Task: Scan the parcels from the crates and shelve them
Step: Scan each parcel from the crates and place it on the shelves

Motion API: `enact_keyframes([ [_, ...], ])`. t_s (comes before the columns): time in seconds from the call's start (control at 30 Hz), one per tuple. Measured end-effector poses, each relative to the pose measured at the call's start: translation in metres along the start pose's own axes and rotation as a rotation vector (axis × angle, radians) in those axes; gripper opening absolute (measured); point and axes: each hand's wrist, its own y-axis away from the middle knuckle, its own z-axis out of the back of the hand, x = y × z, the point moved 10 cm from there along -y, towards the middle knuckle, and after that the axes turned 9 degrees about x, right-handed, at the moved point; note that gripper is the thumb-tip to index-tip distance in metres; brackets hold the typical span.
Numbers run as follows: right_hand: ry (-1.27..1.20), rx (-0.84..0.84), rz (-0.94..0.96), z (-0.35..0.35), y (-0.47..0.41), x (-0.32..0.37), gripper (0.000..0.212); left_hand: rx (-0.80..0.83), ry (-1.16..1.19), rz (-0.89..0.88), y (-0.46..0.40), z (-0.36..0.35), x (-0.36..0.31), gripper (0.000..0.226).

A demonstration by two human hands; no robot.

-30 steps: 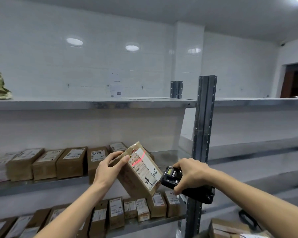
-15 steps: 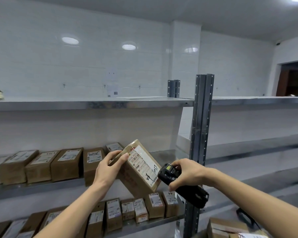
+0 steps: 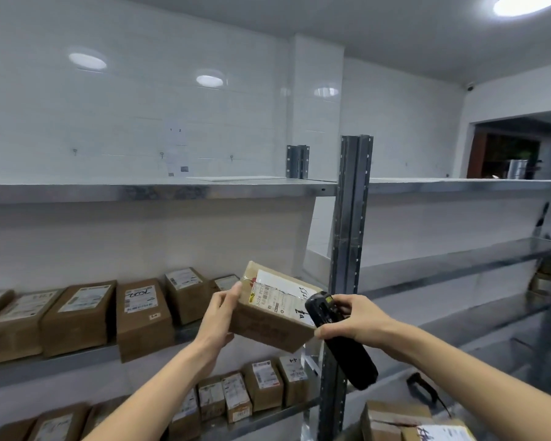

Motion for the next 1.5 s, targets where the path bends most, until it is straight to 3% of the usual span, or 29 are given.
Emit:
enact_keyframes([
  [0.07, 0.002, -0.027, -0.009, 0.009, 0.000, -0.004, 0.050, 0.018, -0.050, 0.015, -0.006, -0.005, 0.001, 0.062],
  [0.23, 0.012, -0.096, -0.035, 0.036, -0.002, -0.013, 0.049, 0.200, -0.125, 0.066, -0.023, -0.021, 0.013, 0.107],
  [0.4, 0.022, -0.107, -0.060, 0.047, -0.013, -0.022, 0.051, 0.377, -0.200, 0.088, -0.031, -0.034, 0.023, 0.088],
  [0.5, 0.039, -0.117, -0.063, 0.048, -0.023, -0.026, 0.052, 0.363, -0.147, 0.083, -0.036, -0.033, 0.031, 0.069],
  [0.73, 0.007, -0.292, 0.002, 0.060, -0.054, -0.039, 0.063, 0.251, -0.088, 0.040, -0.058, -0.039, 0.032, 0.080],
  [0.9, -0.066, -0.161, 0.051, 0.037, -0.087, -0.052, 0.060, 0.170, -0.069, 0.078, -0.086, -0.050, 0.047, 0.092],
  [1.1, -0.150, -0.118, 0.160, 0.037, -0.125, -0.052, 0.052, 0.119, -0.098, 0.056, -0.119, -0.077, 0.055, 0.092],
  [1.2, -0.153, -0.090, 0.176, 0.044, -0.143, -0.055, 0.056, 0.079, -0.107, 0.034, -0.125, -0.081, 0.055, 0.083],
  [1.37, -0.134, 0.014, 0.148, 0.054, -0.170, -0.069, 0.055, 0.025, -0.193, -0.015, -0.136, -0.070, 0.062, 0.041],
  [1.5, -0.124, 0.083, 0.113, 0.056, -0.188, -0.085, 0.049, -0.044, -0.254, -0.053, -0.150, -0.063, 0.072, 0.064],
])
